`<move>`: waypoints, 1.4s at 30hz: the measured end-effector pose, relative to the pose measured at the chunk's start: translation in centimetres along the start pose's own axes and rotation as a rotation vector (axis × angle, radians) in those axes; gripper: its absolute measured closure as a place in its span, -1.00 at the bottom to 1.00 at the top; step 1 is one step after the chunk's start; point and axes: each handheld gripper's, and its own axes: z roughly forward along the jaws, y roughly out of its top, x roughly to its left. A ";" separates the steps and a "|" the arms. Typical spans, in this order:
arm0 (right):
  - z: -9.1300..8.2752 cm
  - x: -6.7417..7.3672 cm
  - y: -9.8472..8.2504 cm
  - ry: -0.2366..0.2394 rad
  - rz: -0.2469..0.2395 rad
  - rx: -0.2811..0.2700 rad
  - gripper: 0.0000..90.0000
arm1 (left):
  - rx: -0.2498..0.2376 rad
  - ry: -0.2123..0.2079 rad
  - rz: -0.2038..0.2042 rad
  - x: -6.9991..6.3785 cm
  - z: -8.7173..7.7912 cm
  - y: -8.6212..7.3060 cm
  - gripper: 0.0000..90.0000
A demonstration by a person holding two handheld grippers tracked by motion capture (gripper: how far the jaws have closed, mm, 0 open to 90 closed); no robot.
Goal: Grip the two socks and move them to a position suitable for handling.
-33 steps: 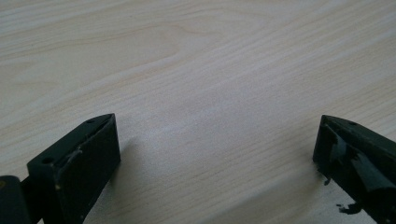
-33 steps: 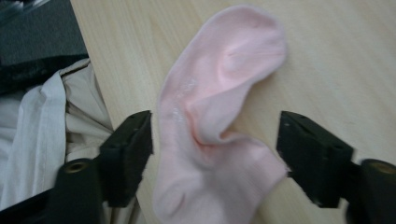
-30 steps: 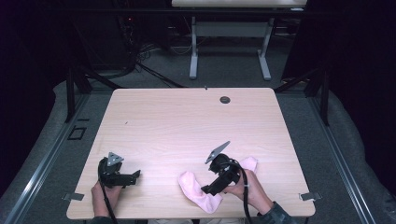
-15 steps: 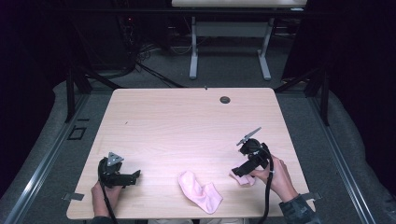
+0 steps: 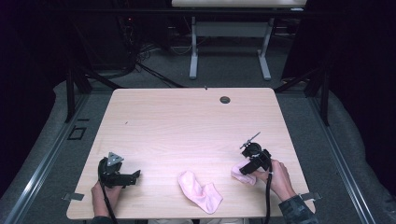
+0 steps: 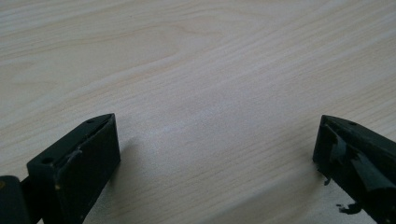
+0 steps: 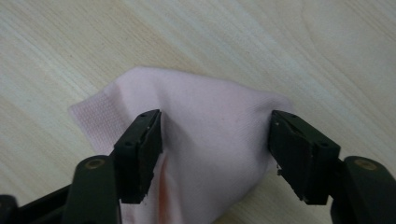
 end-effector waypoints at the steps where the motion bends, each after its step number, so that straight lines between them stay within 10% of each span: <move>1: 0.1 0.1 -0.1 -0.006 0.017 -0.021 -0.12 | 0.000 -0.001 -0.002 0.0 0.0 0.0 -0.99; 10: -0.3 0.4 -0.6 -0.040 -0.023 -0.037 0.60 | -0.001 -0.001 0.000 0.0 0.0 0.0 -0.99; 21: -2.5 0.7 0.6 0.006 0.004 -0.151 0.64 | 0.000 0.000 0.000 0.0 0.0 0.0 -0.99; 30: -5.4 4.8 6.1 0.054 -0.144 -0.232 0.64 | -0.001 -0.001 -0.003 0.0 0.0 0.0 -0.99; 42: 1.5 8.2 11.3 0.137 -0.202 -0.143 0.62 | 0.001 -0.001 0.001 0.0 0.0 0.0 -0.99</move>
